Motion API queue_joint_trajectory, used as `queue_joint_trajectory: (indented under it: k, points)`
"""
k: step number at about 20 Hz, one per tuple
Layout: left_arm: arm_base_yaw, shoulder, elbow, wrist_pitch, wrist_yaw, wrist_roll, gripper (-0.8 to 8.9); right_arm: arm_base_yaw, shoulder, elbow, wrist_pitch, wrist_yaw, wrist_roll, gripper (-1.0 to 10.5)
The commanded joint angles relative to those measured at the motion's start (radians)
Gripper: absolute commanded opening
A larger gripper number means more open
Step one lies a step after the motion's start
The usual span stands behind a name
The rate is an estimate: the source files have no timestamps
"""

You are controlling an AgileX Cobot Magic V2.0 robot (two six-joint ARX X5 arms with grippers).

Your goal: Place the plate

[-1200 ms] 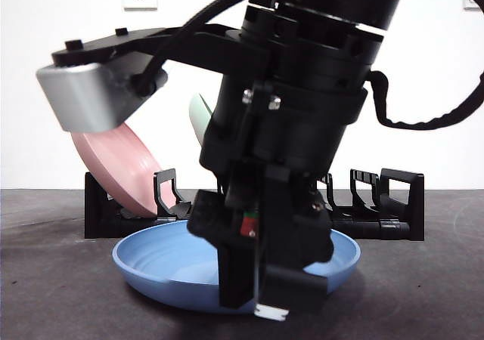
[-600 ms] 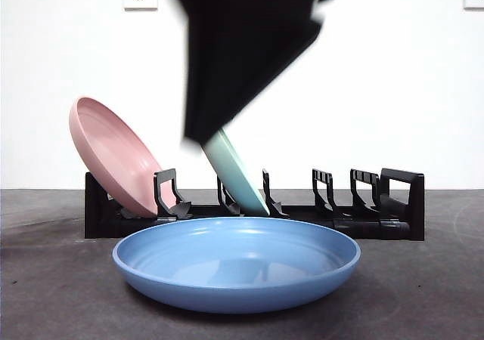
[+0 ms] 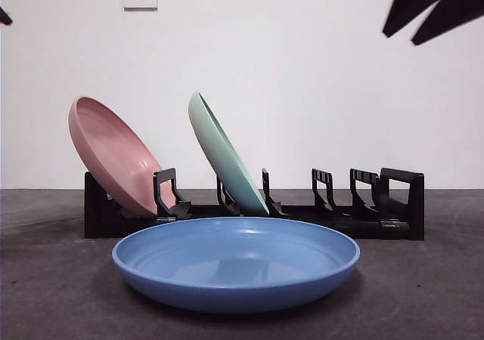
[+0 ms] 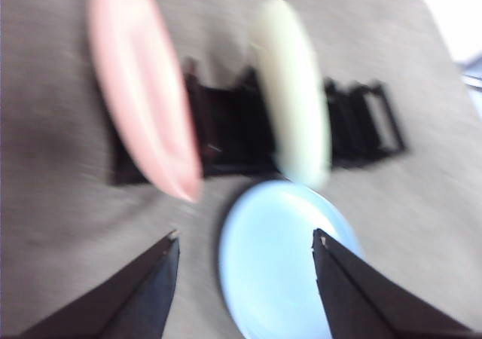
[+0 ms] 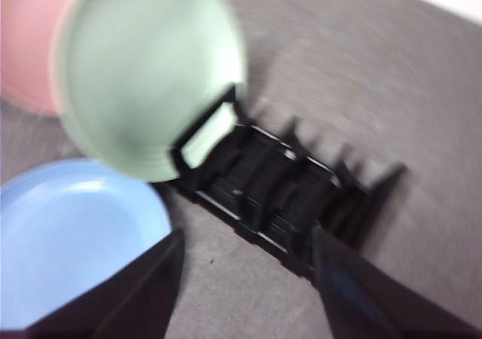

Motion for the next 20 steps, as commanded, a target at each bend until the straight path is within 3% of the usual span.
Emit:
queue_joint_trajectory:
  k: [1, 11, 16, 20]
  points:
    - [-0.027, 0.09, 0.081, 0.002, -0.113, -0.011, 2.85, -0.023, 0.003, 0.017, 0.005, -0.026, 0.053, 2.7]
    - [-0.177, 0.568, 0.581, -0.182, -0.456, 0.061, 2.84, -0.013, 0.003, 0.017, 0.004, 0.012, 0.037, 2.7]
    - [-0.223, 0.675, 0.616, -0.181, -0.614, 0.083, 2.84, -0.013, 0.003, 0.017, 0.004, 0.013, 0.021, 2.7]
    - [-0.223, 0.731, 0.616, -0.182, -0.647, 0.084, 2.83, -0.014, 0.003, 0.017, 0.003, 0.012, 0.021, 2.7]
